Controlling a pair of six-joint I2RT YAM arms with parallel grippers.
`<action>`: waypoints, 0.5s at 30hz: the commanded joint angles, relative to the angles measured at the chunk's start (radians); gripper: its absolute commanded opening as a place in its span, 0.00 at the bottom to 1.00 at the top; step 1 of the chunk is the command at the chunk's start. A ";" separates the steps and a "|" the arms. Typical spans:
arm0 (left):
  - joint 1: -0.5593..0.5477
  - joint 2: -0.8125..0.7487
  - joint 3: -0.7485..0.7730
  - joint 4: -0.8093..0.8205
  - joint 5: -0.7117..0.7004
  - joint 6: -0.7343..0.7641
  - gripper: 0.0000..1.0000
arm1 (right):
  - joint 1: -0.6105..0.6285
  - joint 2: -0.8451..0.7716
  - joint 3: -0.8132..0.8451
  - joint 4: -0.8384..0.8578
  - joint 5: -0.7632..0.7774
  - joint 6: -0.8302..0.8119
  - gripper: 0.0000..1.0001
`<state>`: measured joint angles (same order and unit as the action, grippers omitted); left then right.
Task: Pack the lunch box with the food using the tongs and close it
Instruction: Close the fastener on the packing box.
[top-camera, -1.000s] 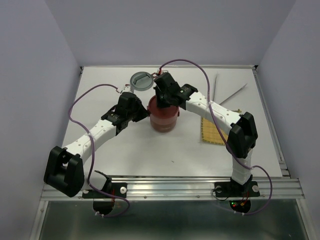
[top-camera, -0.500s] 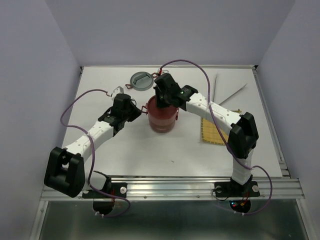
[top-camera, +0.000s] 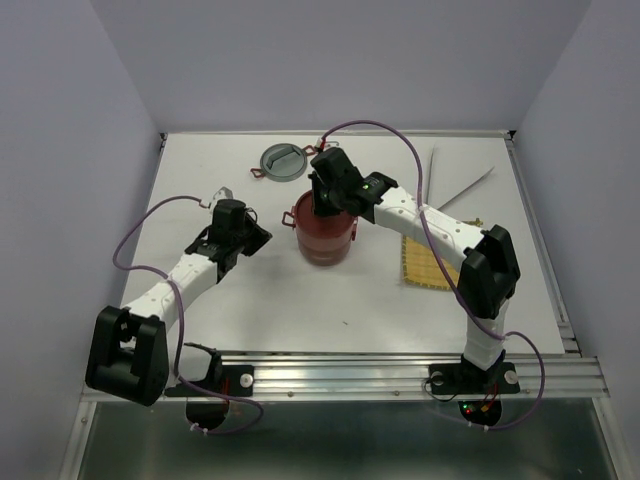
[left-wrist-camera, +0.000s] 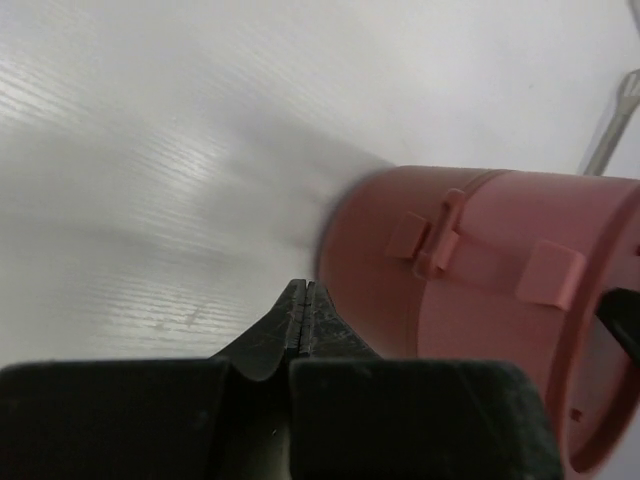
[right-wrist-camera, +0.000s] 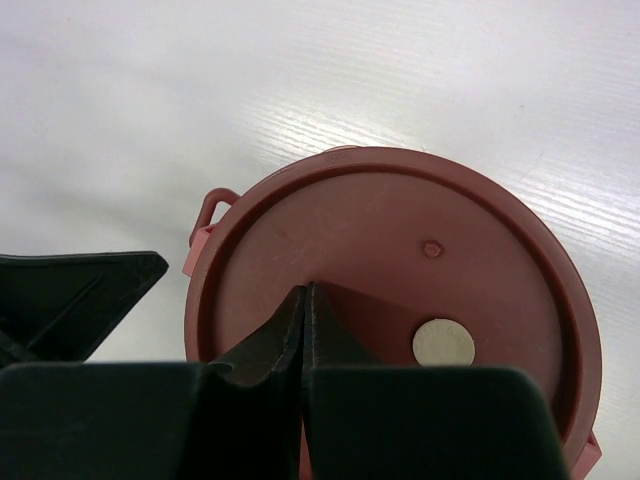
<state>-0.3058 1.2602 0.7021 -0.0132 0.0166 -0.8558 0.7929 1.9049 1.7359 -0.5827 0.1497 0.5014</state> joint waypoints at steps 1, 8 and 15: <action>0.000 -0.081 0.014 0.095 0.040 0.023 0.00 | 0.003 0.008 -0.041 -0.114 -0.004 0.000 0.01; -0.001 -0.071 0.082 0.108 0.059 0.054 0.00 | 0.003 0.016 -0.035 -0.114 -0.006 0.003 0.01; -0.001 -0.012 0.126 0.136 0.100 0.078 0.00 | 0.003 0.022 -0.030 -0.114 -0.007 0.003 0.01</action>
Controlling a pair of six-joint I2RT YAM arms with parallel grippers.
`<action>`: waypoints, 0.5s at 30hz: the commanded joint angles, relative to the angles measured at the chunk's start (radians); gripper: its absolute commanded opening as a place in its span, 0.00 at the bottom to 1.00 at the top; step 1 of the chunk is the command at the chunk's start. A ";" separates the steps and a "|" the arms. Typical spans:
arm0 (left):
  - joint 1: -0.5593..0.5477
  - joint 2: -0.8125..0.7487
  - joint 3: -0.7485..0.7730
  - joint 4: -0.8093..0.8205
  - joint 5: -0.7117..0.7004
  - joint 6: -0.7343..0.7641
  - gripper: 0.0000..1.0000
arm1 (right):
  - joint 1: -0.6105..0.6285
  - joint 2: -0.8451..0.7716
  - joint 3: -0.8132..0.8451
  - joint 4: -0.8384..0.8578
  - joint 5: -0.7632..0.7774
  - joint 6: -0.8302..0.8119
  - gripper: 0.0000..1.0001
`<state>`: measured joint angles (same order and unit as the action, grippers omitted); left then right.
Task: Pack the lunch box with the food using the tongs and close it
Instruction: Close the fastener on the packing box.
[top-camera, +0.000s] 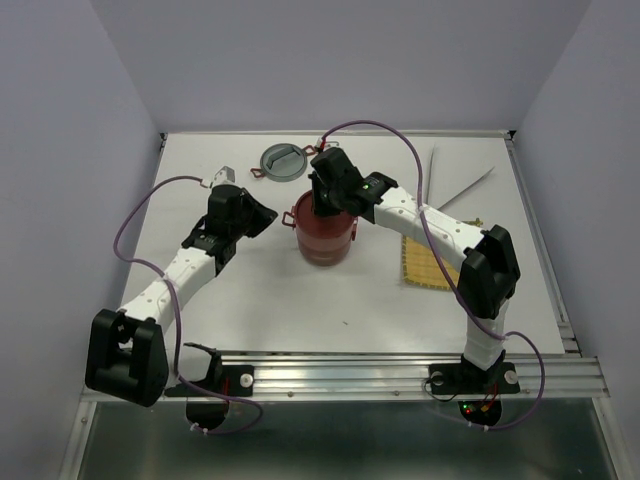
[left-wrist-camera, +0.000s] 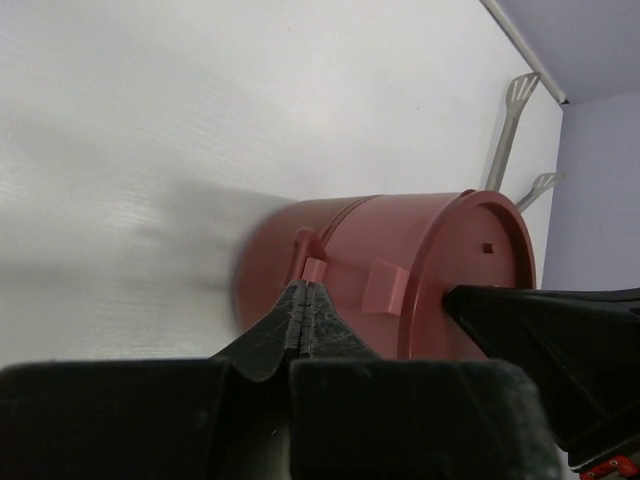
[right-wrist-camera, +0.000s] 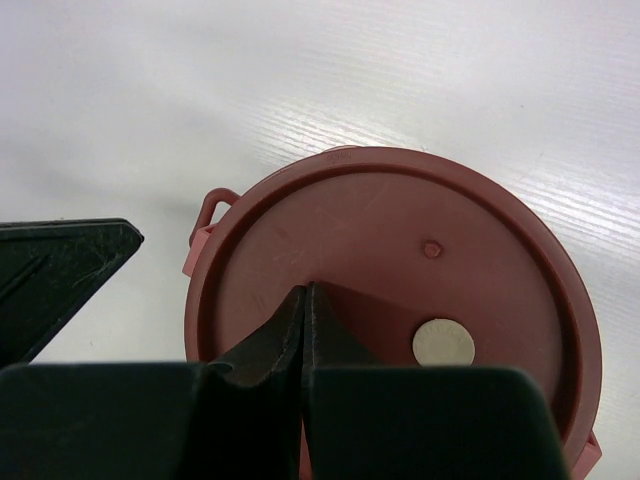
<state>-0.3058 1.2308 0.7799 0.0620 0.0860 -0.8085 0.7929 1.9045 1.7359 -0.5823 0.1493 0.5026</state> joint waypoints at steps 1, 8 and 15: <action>-0.001 0.021 0.048 0.067 0.038 0.031 0.00 | 0.003 0.024 -0.027 -0.114 -0.007 0.002 0.01; -0.009 0.099 0.048 0.105 0.084 0.048 0.00 | 0.003 0.030 -0.019 -0.114 -0.010 0.002 0.01; -0.009 0.196 0.018 0.108 0.078 0.045 0.00 | 0.003 0.030 -0.019 -0.113 -0.008 0.002 0.01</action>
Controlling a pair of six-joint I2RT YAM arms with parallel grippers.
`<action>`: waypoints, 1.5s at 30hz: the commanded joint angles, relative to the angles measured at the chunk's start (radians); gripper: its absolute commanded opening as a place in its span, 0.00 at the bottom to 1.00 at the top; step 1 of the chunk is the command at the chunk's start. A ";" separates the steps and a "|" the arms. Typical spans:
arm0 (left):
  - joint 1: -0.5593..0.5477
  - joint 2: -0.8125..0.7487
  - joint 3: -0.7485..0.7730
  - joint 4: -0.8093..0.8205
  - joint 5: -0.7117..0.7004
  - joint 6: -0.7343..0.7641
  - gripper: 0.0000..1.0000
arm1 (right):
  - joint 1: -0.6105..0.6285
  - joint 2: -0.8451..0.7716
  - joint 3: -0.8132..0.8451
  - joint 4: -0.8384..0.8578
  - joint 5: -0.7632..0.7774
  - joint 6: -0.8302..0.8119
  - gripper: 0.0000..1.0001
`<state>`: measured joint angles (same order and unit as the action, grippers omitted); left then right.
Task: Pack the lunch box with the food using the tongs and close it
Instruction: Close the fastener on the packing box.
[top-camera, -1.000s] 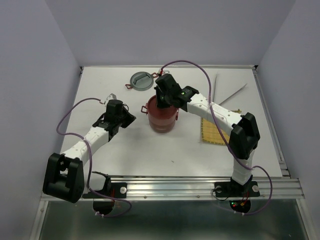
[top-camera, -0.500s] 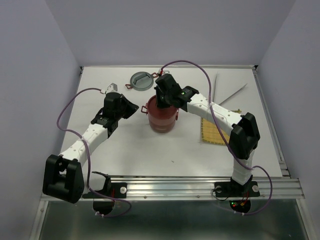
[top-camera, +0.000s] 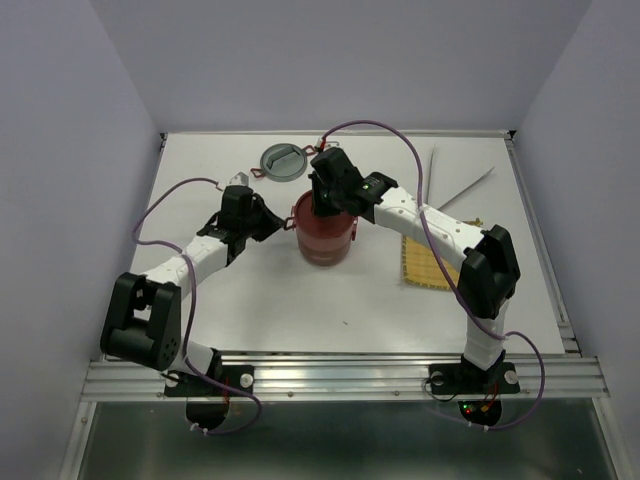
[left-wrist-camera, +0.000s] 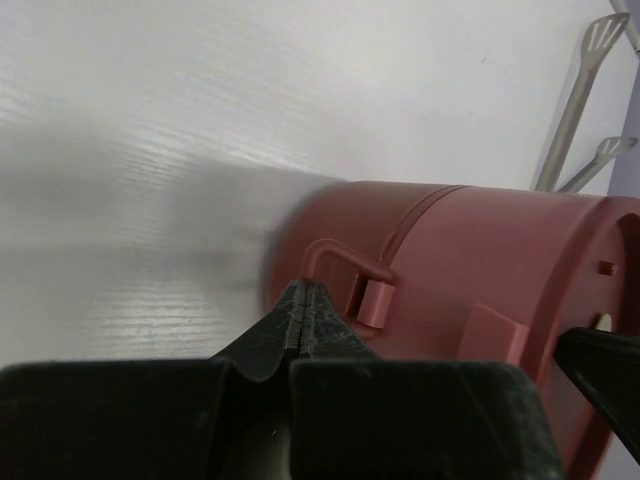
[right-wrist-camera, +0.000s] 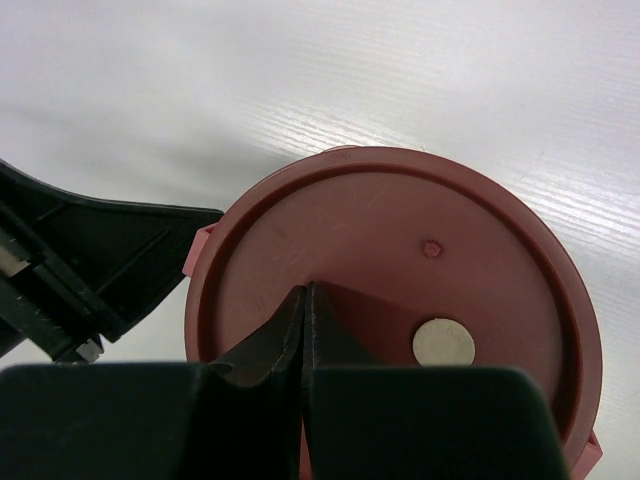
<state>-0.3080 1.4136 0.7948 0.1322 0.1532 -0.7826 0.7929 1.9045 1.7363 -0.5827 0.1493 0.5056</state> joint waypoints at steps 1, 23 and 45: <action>-0.006 0.022 0.000 0.038 0.012 0.020 0.00 | 0.003 0.028 -0.021 -0.114 -0.008 -0.001 0.01; 0.033 0.105 0.169 -0.198 -0.083 0.109 0.00 | 0.003 0.015 -0.029 -0.114 0.006 -0.004 0.01; -0.094 0.153 0.222 -0.187 -0.023 0.134 0.00 | 0.003 -0.025 -0.063 -0.098 0.059 0.017 0.01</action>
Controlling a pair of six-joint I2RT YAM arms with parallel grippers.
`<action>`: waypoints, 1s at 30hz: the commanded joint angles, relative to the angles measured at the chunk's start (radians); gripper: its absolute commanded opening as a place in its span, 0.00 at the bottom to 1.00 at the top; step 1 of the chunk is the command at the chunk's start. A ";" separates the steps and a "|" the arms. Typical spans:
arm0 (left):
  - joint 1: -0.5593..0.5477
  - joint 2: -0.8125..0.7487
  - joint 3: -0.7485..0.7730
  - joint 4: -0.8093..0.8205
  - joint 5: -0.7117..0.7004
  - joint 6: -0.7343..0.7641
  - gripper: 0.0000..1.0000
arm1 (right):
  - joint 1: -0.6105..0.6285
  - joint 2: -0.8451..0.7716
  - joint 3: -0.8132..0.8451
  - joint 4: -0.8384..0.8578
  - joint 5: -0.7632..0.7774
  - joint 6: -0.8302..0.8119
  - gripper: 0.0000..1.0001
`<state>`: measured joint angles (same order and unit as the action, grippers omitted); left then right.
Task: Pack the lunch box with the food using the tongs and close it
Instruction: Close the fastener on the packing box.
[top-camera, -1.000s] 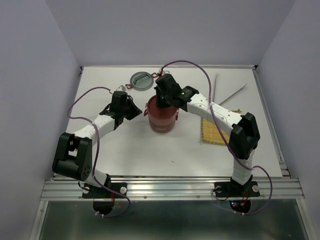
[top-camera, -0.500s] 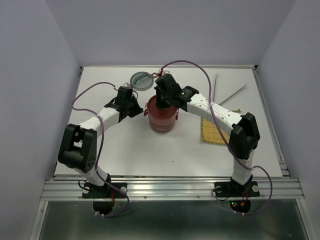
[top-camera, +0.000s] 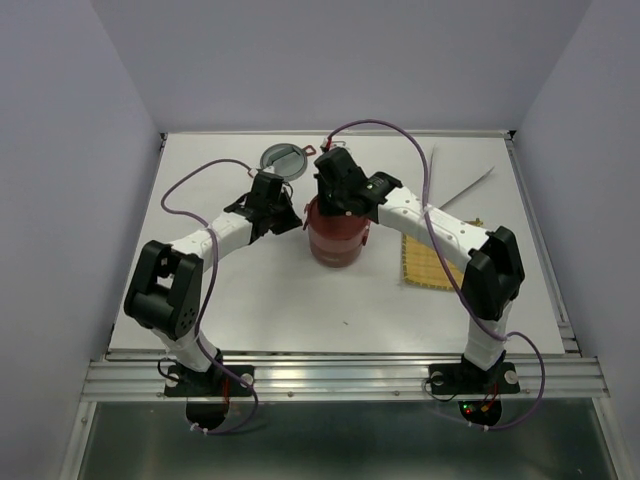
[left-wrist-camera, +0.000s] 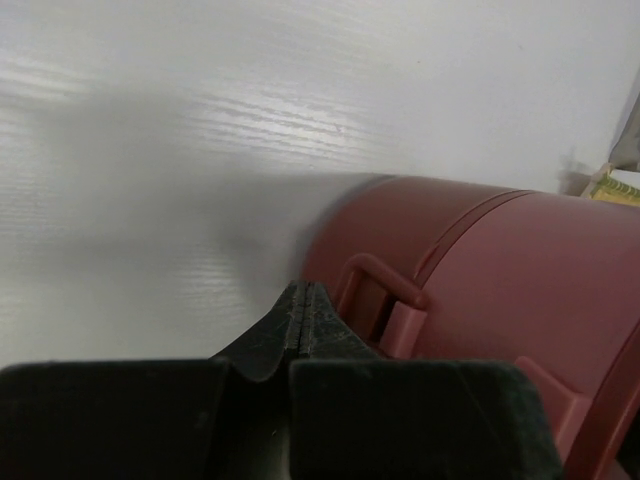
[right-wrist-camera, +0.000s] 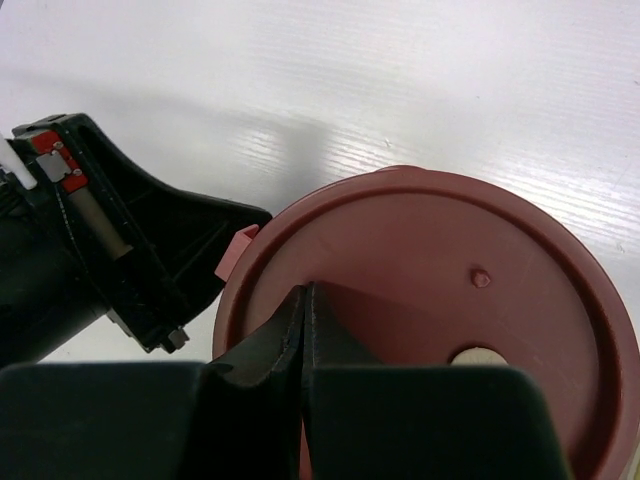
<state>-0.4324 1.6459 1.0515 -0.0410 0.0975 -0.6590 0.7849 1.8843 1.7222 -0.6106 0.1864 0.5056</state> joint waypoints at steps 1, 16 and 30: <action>0.037 -0.084 -0.036 -0.016 0.031 0.013 0.00 | 0.002 -0.019 -0.053 -0.064 0.042 0.025 0.01; 0.081 -0.009 0.045 -0.059 0.031 0.088 0.00 | -0.420 -0.488 -0.576 0.048 -0.040 0.108 0.01; 0.081 0.080 0.136 -0.109 0.087 0.182 0.00 | -0.340 -0.367 -0.651 0.129 -0.208 0.099 0.01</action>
<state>-0.3550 1.7367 1.1305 -0.1318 0.1730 -0.5220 0.4469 1.4952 1.0161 -0.5415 -0.0078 0.6064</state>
